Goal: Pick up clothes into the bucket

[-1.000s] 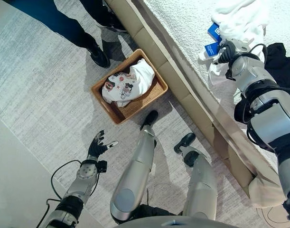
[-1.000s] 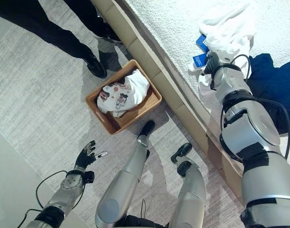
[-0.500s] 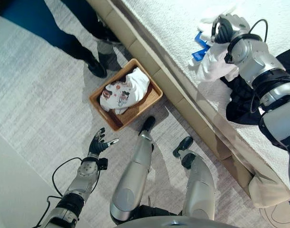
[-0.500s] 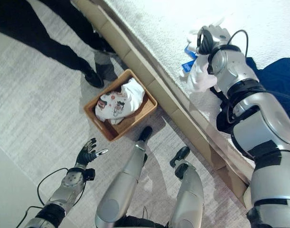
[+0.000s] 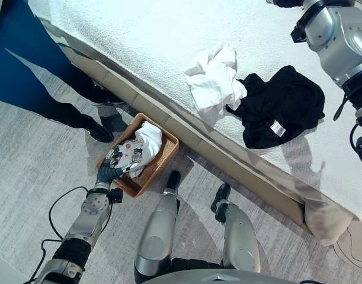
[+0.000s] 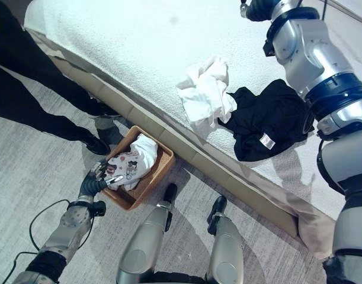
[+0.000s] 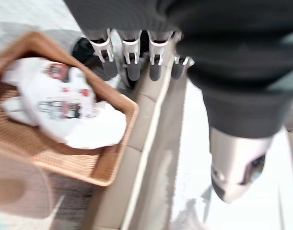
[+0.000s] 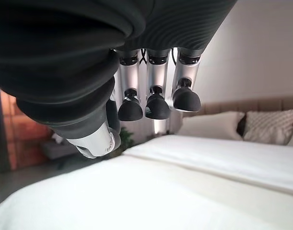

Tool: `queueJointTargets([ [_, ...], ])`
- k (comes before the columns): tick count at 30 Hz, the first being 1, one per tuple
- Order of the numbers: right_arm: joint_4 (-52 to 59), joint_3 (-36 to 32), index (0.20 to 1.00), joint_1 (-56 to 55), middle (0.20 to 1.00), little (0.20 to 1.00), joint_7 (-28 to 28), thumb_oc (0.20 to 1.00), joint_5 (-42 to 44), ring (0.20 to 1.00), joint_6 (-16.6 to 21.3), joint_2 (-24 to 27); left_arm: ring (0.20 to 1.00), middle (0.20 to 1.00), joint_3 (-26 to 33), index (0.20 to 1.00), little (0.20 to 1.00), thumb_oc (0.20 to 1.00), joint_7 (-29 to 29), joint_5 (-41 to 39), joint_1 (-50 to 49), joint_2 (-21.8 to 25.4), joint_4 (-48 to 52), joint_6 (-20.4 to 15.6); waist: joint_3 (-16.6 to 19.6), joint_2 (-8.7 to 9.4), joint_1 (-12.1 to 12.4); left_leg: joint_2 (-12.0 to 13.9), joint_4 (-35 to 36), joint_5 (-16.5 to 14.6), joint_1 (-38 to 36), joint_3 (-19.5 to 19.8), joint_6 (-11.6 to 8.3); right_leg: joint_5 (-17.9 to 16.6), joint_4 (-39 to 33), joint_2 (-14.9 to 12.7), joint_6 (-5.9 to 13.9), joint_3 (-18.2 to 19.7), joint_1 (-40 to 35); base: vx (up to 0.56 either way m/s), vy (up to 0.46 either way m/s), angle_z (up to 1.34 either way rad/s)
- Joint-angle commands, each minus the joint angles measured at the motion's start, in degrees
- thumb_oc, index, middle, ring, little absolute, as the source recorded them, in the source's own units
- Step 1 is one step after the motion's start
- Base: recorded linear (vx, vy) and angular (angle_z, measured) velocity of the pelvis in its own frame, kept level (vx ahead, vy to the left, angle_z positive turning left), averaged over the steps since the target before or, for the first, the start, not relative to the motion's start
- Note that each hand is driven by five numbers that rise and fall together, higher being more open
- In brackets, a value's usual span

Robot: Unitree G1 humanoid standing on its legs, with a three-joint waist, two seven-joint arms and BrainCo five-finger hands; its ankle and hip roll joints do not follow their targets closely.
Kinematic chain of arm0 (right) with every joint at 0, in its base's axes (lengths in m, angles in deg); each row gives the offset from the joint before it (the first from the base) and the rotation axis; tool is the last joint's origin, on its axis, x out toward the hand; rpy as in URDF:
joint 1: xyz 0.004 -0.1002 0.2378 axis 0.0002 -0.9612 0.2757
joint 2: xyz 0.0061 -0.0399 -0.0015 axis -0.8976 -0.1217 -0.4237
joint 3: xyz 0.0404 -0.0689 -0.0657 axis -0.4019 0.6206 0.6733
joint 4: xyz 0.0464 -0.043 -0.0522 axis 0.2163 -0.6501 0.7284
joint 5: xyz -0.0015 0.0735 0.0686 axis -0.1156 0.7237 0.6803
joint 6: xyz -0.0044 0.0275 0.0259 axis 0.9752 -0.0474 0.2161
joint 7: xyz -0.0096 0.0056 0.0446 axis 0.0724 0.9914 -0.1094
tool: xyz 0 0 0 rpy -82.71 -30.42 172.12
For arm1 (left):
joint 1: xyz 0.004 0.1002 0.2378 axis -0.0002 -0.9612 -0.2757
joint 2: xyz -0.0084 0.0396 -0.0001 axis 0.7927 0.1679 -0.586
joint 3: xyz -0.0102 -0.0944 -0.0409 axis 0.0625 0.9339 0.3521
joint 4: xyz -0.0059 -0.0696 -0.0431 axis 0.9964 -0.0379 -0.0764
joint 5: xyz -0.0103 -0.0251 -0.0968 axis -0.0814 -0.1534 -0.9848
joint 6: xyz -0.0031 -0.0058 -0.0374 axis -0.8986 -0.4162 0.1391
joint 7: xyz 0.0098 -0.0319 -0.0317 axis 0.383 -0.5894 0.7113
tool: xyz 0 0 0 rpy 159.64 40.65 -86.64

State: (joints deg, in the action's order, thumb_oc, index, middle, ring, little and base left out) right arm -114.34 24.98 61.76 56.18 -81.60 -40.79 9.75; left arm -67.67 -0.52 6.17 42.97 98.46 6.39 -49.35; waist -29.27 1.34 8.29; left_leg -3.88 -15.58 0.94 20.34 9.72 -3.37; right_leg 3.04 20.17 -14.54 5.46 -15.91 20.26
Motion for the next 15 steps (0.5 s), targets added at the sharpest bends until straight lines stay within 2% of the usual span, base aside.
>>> queueJointTargets([
  [1, 1.43, -0.1, 0.2, 2.64, 0.2, 0.2, 1.81, 0.2, -0.1, 0.2, 1.23, 2.62, 1.0, 1.0, 1.68, 1.0, 1.0, 1.0, 0.53, 1.9, -2.35, 1.57, 2.93, -2.58, 4.52, 1.77, -0.8, 0.03, -2.24, -3.41, 0.36, -1.06, 0.46, 0.43, 1.47, -2.26, 3.5, -0.66, -3.36, 0.08, 0.014, 0.02],
  [8, 7.58, -4.32, 0.2, -3.1, 0.2, 0.2, 1.02, 0.2, 2.58, 0.2, 2.33, 3.86, 1.0, 1.0, 3.14, 1.0, 1.0, 1.0, -0.05, 4.6, -0.09, 3.63, 13.32, -2.69, 8.85, 2.28, -2.32, 1.13, 1.02, -3.06, -3.66, -2.63, 0.12, -0.63, -2.66, -0.83, 3.71, -0.43, -7.05, 0.07, -0.006, -0.04],
  [9, 7.64, -4.87, 0.2, -3.87, 0.2, 0.2, 0.13, 0.2, 6.14, 0.2, 2.7, 2.46, 1.0, 1.0, 2.78, 1.0, 1.0, 1.0, -0.87, 7.16, 2.58, 5.08, 16.33, -2.62, 10.08, 2.67, -2.96, 1.68, 1.53, -3.59, -5.38, -3.59, -0.01, -0.38, -3.49, -0.11, 3.8, 0.0, -8.32, 0.08, -0.005, -0.18],
  [12, 7.49, -3.59, 0.2, -3.75, 0.2, 0.2, -2.41, 0.2, 9.33, 0.2, 3.06, 0.91, 1.0, 1.0, 1.88, 1.0, 1.0, 1.0, -1.14, 9.06, 6.17, 5.88, 18.77, -2.21, 11.82, 3.41, -4.0, 2.31, 2.34, -3.64, -7.07, -4.85, -0.03, -0.91, -5.06, 0.64, 4.0, 1.0, -9.42, 0.06, -0.009, -0.24],
  [13, 7.46, -3.57, 0.247, -3.73, 0.247, 0.247, -2.42, 0.247, 9.38, 0.247, 3.08, 0.92, 1.0, 1.0, 1.86, 1.0, 1.0, 1.0, -1.16, 9.07, 6.18, 5.87, 18.78, -2.18, 11.82, 3.41, -3.93, 2.34, 2.47, -3.59, -7.16, -4.9, -0.03, -1.0, -5.2, 0.68, 4.0, 1.04, -9.48, 0.06, -0.022, -0.33],
  [14, 6.69, -3.32, 0.52, -4.2, 0.52, 0.52, -2.98, 0.52, 9.94, 0.52, 2.99, 0.49, 1.0, 1.0, 1.32, 1.0, 1.0, 1.0, -1.11, 8.97, 6.96, 5.56, 19.21, -2.1, 12.21, 3.55, -4.1, 2.43, 2.71, -3.6, -7.6, -5.13, -0.06, -1.04, -5.57, 0.87, 4.06, 1.17, -9.85, 0.03, -0.016, -0.28],
  [15, 4.47, -2.51, 1.0, -4.41, 1.0, 1.0, -4.1, 1.0, 10.34, 1.0, 2.8, -0.1, 1.0, 1.0, 0.54, 1.0, 1.0, 1.0, -0.78, 8.93, 7.55, 5.21, 19.41, -1.98, 12.64, 3.68, -4.35, 2.53, 2.63, -3.75, -7.85, -5.33, -0.03, -1.05, -5.58, 0.91, 4.11, 1.15, -10.06, 0.03, -0.011, -0.23],
])
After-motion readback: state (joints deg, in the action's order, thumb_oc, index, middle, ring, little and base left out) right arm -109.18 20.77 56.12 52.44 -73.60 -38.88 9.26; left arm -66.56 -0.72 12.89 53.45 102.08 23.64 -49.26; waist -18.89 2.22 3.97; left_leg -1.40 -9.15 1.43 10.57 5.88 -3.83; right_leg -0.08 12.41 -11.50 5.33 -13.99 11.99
